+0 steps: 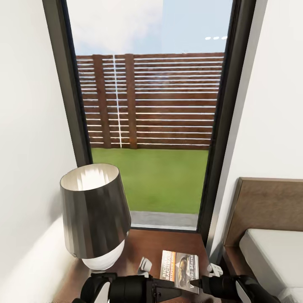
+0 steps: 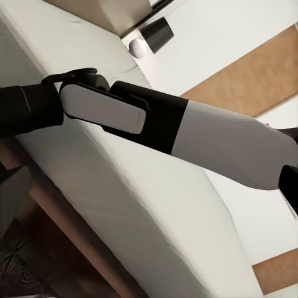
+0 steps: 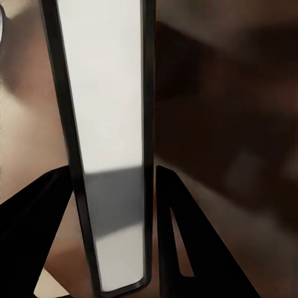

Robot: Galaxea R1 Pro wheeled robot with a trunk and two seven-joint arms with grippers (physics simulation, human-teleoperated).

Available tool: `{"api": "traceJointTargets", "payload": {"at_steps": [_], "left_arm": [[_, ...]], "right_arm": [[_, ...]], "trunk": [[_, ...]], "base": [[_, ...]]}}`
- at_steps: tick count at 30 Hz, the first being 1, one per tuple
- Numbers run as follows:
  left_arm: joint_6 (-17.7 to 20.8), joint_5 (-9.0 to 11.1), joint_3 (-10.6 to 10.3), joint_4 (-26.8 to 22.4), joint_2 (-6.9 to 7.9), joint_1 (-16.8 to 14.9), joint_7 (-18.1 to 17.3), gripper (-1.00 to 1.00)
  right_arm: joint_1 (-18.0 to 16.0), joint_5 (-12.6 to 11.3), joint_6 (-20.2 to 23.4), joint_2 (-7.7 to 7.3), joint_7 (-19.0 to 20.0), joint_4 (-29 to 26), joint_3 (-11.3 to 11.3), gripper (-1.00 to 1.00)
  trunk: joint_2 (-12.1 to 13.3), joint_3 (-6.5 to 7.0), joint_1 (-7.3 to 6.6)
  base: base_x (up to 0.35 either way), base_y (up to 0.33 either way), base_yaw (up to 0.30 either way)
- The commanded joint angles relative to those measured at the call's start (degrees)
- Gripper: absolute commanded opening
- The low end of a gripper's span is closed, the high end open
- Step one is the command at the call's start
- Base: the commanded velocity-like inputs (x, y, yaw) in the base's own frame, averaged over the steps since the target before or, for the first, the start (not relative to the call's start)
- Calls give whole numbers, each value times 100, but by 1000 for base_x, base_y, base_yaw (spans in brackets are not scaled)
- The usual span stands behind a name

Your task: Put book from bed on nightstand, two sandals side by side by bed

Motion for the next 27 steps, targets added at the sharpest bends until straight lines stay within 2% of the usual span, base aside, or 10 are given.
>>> {"api": "traceJointTargets", "payload": {"at_steps": [1,20,21,27], "left_arm": [[33,24,-2,0,0,-3,0,100],[38,24,3,4,0,-5,-7,100],[38,24,3,5,2,-5,-9,100],[38,24,1,6,6,-4,-22,100]], "right_arm": [[-3,39,40,5,31,-6,-48,-100],[-3,39,33,4,31,-6,-48,-100],[-3,39,33,3,31,-6,-48,100],[-3,39,32,2,32,-6,-51,100]], "trunk": [[-3,-6,-1],[-3,-6,-1],[-3,-6,-1],[-3,-6,-1]], "base": [[0,0,0],[0,0,0],[0,0,0],[0,0,0]]}}
